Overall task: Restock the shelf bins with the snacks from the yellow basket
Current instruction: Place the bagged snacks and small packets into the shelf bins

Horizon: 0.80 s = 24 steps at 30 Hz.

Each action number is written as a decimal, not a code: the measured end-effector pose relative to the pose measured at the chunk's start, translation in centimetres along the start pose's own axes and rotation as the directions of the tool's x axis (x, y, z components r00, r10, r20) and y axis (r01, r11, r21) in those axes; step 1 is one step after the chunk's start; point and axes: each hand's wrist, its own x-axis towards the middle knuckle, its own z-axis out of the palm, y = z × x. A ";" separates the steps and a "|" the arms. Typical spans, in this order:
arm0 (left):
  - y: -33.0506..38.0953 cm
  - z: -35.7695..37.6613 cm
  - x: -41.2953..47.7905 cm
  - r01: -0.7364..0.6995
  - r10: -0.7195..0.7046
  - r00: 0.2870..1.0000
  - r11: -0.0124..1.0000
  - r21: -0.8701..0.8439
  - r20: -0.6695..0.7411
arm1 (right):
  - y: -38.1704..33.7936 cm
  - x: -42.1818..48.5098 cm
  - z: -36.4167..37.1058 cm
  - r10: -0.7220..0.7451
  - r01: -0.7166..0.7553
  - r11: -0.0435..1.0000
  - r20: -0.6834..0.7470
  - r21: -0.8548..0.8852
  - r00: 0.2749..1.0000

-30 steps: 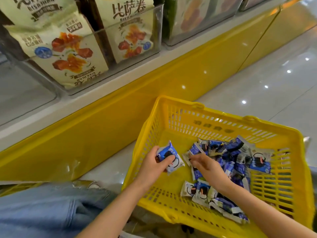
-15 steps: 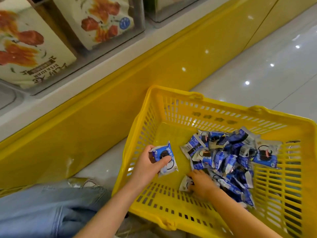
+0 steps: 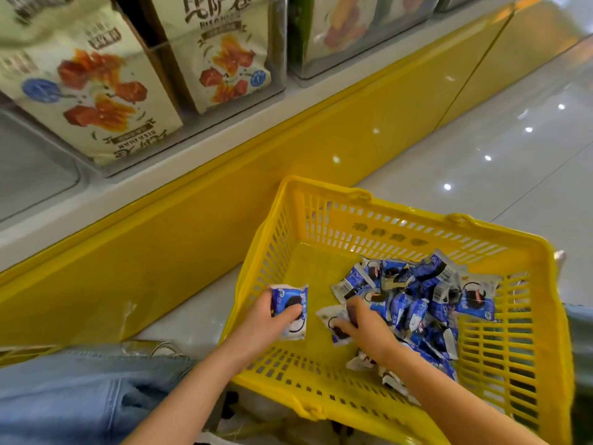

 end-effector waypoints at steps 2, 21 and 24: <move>0.1 -0.5 -0.4 -0.034 0.034 0.999 0.999 0.006 -0.002 | -2.4 -0.5 -1.1 0.034 -0.020 0.974 -0.058 0.227 0.998; 5.8 -9.4 -8.4 -0.466 0.456 0.879 0.883 -0.055 -0.137 | -22.6 -8.6 -6.5 -0.321 0.332 0.899 -0.087 0.284 0.943; 7.6 -12.8 -10.0 -0.552 0.570 0.798 0.822 0.142 -0.197 | -26.4 -9.2 -6.8 -0.415 0.417 0.899 -0.050 0.135 0.909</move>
